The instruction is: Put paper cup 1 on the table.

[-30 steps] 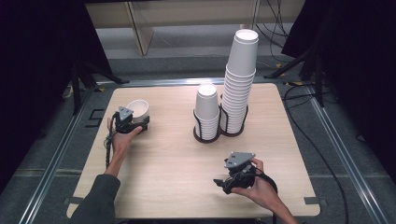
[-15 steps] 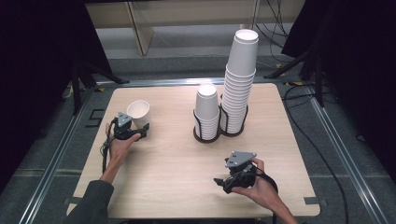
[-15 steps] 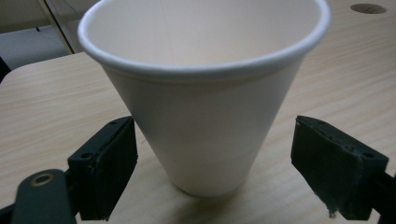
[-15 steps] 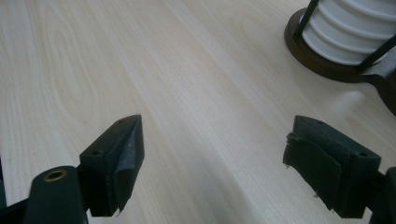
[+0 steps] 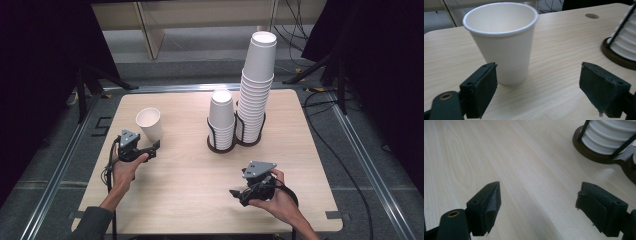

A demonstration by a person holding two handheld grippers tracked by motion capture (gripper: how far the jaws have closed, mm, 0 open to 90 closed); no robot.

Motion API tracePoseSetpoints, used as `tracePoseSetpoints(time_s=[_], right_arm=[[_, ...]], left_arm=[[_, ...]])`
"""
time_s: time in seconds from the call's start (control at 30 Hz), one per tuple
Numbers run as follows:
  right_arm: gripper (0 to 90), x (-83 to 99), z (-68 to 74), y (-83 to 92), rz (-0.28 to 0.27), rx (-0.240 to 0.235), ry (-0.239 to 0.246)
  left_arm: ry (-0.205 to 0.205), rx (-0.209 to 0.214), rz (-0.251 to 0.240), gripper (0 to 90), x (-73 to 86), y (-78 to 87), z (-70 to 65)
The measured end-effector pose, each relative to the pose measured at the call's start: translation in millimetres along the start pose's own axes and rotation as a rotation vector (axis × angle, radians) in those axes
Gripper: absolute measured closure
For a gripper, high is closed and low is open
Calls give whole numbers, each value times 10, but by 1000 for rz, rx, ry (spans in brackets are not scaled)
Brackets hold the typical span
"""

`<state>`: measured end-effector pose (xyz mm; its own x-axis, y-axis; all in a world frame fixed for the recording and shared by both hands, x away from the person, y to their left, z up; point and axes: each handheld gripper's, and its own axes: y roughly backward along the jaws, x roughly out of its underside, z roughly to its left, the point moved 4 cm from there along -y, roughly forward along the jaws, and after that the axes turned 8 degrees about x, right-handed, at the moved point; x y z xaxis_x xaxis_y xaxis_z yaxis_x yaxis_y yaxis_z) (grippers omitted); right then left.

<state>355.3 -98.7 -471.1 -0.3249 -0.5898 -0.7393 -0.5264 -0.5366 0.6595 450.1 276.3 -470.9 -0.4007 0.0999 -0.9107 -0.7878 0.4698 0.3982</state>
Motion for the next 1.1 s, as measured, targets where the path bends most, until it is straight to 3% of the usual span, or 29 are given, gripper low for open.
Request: tracePoseSetpoints(time_s=[0.13,0.4,0.57,1.1], right_arm=[[191,-5,-29,23,-10,7,-33],[189,2,-109,43,-28,33,-78],[189,6,-155,54,-44,50,-94],[186,-13,-321,164,-126,49,-233]], left_arm=[[-10,54,-25,144,7,123,-200],[-50,101,-52,145,77,310,-499],[-57,113,-63,145,99,420,-608],[-73,142,-52,145,288,704,-841]])
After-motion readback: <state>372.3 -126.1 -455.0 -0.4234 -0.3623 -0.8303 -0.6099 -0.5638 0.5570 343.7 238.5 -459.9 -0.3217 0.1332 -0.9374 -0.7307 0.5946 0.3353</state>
